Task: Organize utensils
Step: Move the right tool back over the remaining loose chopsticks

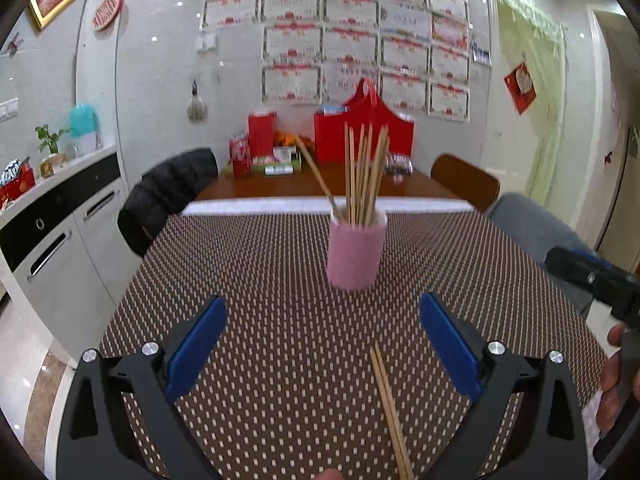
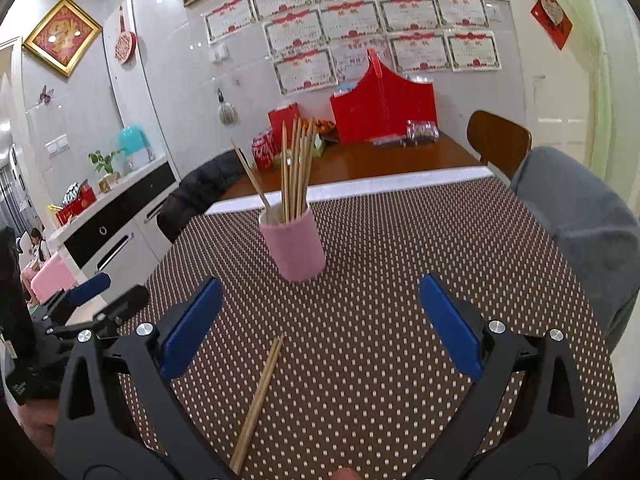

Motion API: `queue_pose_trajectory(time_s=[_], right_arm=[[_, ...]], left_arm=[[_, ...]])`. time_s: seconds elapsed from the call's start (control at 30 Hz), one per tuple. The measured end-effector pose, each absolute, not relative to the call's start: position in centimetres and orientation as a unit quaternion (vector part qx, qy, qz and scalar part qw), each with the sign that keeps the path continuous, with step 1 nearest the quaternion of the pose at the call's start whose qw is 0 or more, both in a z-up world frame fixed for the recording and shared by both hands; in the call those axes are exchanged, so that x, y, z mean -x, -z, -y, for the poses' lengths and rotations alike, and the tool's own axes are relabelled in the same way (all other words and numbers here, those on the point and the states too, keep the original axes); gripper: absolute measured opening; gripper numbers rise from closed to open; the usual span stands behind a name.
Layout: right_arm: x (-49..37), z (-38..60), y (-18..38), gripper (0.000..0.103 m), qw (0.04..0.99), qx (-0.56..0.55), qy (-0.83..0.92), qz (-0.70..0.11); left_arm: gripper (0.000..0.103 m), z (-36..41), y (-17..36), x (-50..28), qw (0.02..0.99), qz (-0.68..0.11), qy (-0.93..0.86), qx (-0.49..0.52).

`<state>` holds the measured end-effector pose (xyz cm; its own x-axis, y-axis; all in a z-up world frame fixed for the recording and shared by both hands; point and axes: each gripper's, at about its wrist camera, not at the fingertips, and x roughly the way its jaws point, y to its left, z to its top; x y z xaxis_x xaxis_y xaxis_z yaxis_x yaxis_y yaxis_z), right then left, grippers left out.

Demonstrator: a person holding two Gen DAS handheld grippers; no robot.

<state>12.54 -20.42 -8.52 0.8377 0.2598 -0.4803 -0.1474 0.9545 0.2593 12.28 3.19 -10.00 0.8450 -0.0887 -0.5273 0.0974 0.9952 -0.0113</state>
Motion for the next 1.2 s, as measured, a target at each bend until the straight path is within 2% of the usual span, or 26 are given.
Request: queue_pose_trajectory(time_s=[0.63, 0.97, 1.2], right_arm=[[-12.9, 21.9, 16.4, 0.097, 0.918, -0.127, -0.098, -0.364], [-14.4, 23.0, 19.1, 0.097, 0.903, -0.131, -0.092, -0.398], [-14.7, 22.4, 19.8, 0.097, 0.898, -0.125, -0.09, -0.411]], left_arm=[[0.096, -1.0, 22.3, -12.8, 0.888, -0.454, 0.053, -0.056], [0.096, -1.1, 23.8, -14.3, 0.875, -0.477, 0.073, -0.037], [0.096, 0.6, 24.0, -16.4, 0.876, -0.471, 0.075, -0.071]])
